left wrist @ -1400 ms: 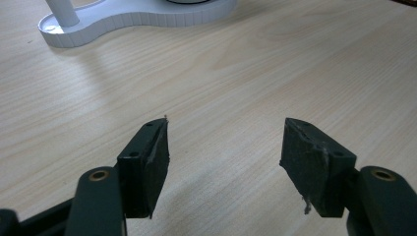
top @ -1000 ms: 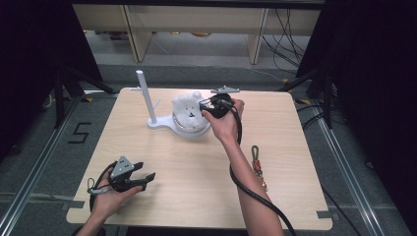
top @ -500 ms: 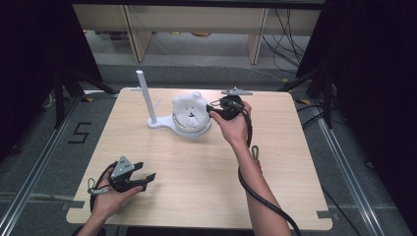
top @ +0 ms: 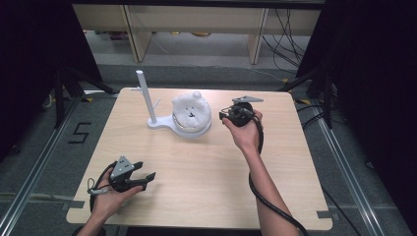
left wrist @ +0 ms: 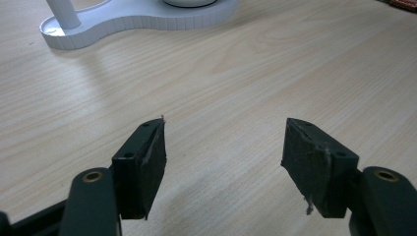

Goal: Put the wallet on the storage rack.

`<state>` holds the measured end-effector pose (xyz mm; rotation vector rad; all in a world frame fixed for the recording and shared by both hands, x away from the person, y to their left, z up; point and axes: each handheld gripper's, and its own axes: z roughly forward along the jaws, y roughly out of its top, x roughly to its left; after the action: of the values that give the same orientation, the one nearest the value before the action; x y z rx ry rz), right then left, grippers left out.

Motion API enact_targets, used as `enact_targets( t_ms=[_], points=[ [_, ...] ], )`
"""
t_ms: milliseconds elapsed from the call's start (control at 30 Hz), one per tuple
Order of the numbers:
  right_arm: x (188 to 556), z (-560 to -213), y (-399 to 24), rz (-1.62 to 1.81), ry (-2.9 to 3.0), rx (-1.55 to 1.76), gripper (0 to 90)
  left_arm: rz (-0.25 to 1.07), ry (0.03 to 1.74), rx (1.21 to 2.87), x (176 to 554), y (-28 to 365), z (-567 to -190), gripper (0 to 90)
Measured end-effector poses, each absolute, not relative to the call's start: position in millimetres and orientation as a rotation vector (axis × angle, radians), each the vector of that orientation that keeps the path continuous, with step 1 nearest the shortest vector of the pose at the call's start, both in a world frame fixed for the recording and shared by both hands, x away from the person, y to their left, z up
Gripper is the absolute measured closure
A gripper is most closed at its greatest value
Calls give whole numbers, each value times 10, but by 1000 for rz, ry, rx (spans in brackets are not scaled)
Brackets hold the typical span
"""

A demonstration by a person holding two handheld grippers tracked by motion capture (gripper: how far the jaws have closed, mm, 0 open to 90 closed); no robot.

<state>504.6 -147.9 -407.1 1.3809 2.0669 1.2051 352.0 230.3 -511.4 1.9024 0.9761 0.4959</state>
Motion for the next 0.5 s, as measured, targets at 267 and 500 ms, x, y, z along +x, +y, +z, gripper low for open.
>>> enact_targets(
  t_ms=[267,500],
  points=[
    [4904,-4132,-1783,1086,2100,1437,664,502,974,1892,3531,2293,-5083,328],
    [4698,-4264,-2135,925,2117,1589,600,508,974,1895,3514,2266,-5077,338]
  ],
)
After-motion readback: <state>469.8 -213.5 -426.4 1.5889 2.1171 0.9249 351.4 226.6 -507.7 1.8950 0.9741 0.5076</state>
